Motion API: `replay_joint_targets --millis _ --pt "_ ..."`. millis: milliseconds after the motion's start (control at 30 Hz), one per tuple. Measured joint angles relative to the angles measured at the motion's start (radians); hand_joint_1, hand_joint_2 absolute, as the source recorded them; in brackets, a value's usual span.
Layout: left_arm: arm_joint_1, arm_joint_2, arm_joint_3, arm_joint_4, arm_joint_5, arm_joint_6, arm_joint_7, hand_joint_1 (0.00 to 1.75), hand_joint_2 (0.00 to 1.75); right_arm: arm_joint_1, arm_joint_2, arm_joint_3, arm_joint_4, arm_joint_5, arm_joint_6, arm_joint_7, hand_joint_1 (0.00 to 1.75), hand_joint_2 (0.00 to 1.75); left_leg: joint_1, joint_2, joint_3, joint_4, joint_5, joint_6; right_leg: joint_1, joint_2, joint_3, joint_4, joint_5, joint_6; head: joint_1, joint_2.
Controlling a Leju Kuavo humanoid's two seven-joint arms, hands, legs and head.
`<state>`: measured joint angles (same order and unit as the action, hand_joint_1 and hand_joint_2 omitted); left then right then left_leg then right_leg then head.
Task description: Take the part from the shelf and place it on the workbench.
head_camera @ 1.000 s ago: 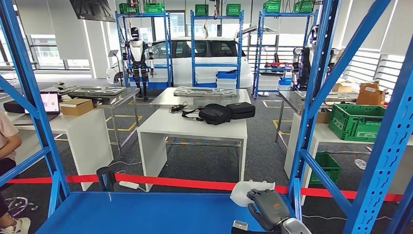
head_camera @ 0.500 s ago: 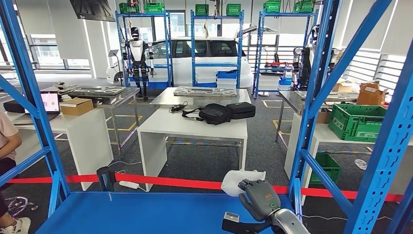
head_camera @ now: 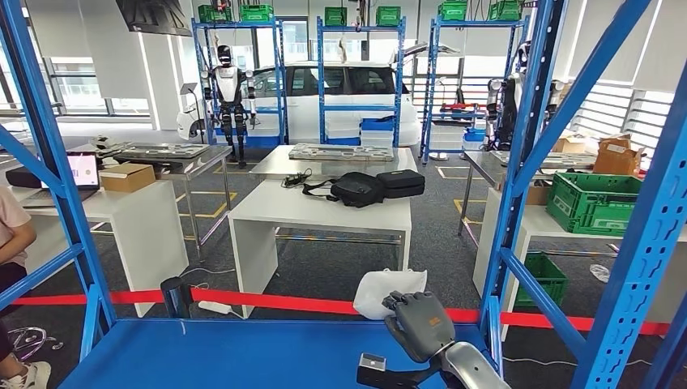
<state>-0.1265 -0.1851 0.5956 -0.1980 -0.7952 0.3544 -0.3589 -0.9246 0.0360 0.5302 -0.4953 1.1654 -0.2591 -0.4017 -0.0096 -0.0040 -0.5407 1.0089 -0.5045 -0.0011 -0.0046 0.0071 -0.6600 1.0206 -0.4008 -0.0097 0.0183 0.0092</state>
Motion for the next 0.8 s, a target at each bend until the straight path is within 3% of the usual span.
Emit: replay_joint_targets --millis 233,367,433,500,567,600,700,733,800 --pt "-0.007 0.0 0.02 0.0 0.01 0.007 0.035 0.0 1.75 0.005 0.014 0.004 -0.093 0.056 0.0 0.028 1.75 1.75 -0.004 0.0 -0.006 0.008 0.0 0.003 -0.006 -0.001 -0.002 -0.001 0.006 0.008 0.0 0.0" --pt "-0.015 0.0 0.022 0.0 0.009 0.012 0.04 0.0 1.75 0.006 0.021 0.006 -0.147 0.069 0.011 0.031 1.75 1.75 0.0 0.001 -0.007 0.0 0.013 0.017 -0.007 -0.001 -0.006 0.005 0.001 0.02 0.0 0.0" --pt "-0.018 -0.001 0.023 0.0 0.009 0.014 0.042 0.0 1.75 0.006 0.021 0.007 -0.167 0.074 0.019 0.032 1.75 1.75 0.005 0.005 -0.009 -0.006 0.023 0.026 -0.006 -0.002 -0.036 0.076 -0.051 0.022 0.001 0.0" --pt "-0.019 0.0 0.027 0.0 0.01 0.017 0.044 0.0 1.75 0.008 0.022 0.009 -0.18 0.078 0.027 0.034 1.75 1.75 0.004 0.007 -0.017 -0.005 0.027 0.029 -0.007 -0.002 -0.089 0.213 -0.125 0.024 0.002 0.0" --pt "-0.019 0.0 0.031 0.0 0.011 0.019 0.044 0.0 1.75 0.011 0.023 0.01 -0.187 0.08 0.035 0.035 1.75 1.75 0.004 0.008 -0.023 0.0 0.029 0.028 -0.007 -0.002 -0.112 0.292 -0.153 0.024 0.002 0.0" --pt "-0.019 0.0 0.033 0.0 0.011 0.02 0.045 0.0 1.75 0.011 0.023 0.011 -0.192 0.081 0.039 0.037 1.75 1.75 0.004 0.008 -0.026 0.003 0.029 0.027 -0.007 -0.003 -0.092 0.27 -0.139 0.022 0.002 0.0" --pt "-0.019 -0.001 0.038 0.0 0.013 0.021 0.042 0.0 1.75 0.002 0.027 0.017 -0.209 0.083 0.049 0.04 1.75 1.75 0.004 0.008 -0.033 0.015 0.025 0.016 -0.005 -0.004 0.02 0.081 -0.076 0.01 0.002 0.0" --pt "-0.019 0.0 0.04 0.0 0.014 0.022 0.041 0.0 1.75 -0.001 0.029 0.021 -0.214 0.083 0.051 0.04 1.75 1.75 0.003 0.008 -0.036 0.019 0.025 0.009 -0.003 -0.003 0.039 0.044 -0.071 0.006 0.001 0.0" --pt "-0.02 0.0 0.044 0.0 0.014 0.024 0.037 0.0 1.75 -0.004 0.033 0.027 -0.221 0.083 0.054 0.041 1.75 1.75 0.003 0.008 -0.041 0.019 0.027 -0.005 0.002 -0.002 0.043 0.027 -0.069 -0.003 0.0 0.0"
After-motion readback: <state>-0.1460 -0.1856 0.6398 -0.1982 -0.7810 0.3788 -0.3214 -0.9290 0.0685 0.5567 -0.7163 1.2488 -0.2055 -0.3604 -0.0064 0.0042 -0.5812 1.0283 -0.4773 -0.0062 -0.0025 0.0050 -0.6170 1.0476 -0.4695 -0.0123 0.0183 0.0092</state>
